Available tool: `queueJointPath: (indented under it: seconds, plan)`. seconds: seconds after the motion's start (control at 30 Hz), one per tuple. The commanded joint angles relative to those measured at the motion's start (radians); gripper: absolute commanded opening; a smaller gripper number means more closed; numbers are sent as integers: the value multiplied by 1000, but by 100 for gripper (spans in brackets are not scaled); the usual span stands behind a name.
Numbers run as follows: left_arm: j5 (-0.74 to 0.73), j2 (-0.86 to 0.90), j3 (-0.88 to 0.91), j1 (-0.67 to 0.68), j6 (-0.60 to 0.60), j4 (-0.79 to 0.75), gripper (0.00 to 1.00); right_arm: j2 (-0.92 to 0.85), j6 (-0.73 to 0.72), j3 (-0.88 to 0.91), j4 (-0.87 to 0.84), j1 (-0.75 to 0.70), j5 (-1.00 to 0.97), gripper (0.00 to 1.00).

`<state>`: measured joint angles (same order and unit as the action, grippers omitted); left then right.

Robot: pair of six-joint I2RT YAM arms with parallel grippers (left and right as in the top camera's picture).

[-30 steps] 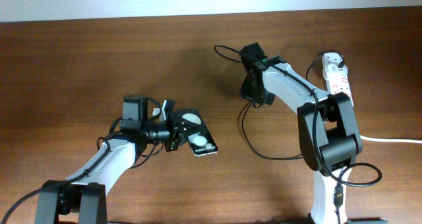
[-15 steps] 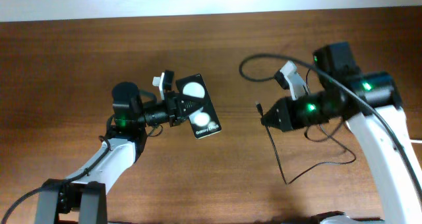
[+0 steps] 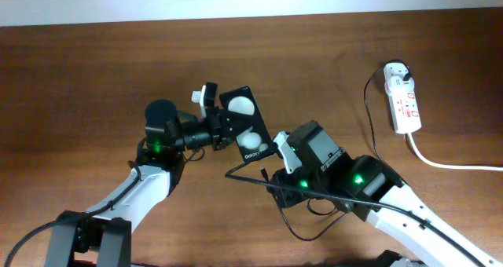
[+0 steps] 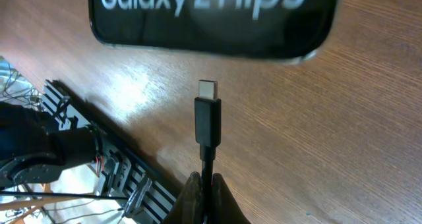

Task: Plug charger to phone and switch on socket
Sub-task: 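Carry the cable plug toward the phone's bottom port, then push the USB-C plug into the phone's bottom port with the right gripper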

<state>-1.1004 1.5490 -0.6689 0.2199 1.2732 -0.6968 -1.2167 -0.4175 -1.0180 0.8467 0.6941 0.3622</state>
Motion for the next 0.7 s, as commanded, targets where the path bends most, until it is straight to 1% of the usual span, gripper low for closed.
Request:
queueJointPath:
  seconds: [0.0,0.03,0.13,0.27,0.3,0.33,0.37,0.5,0.67]
  plan:
    - [-33,-10,-14,0,-64,-10,0,3,-6,2,-6,6,8,4]
    - [-38,-10,-14,0,-88,-10,0,8,-2,2,-6,6,45,4]
    - [-60,-10,-14,0,-93,-10,0,53,-3,2,-6,6,98,4]
    - [-89,-10,-14,0,-93,-10,0,55,-17,2,-9,6,82,4]
    - [-90,-10,-14,0,-87,-10,0,55,-61,2,-10,6,61,4]
    - [-90,-10,-14,0,-39,-10,0,55,-100,2,-10,6,60,4]
    - [-94,-10,-14,0,-28,-10,0,55,-120,2,-13,6,60,4]
    - [-108,-10,-14,-18,-1,-10,0,55,-150,2,-23,6,51,4]
    - [-127,-10,-14,-21,-2,-10,0,55,-167,2,-54,6,49,4]
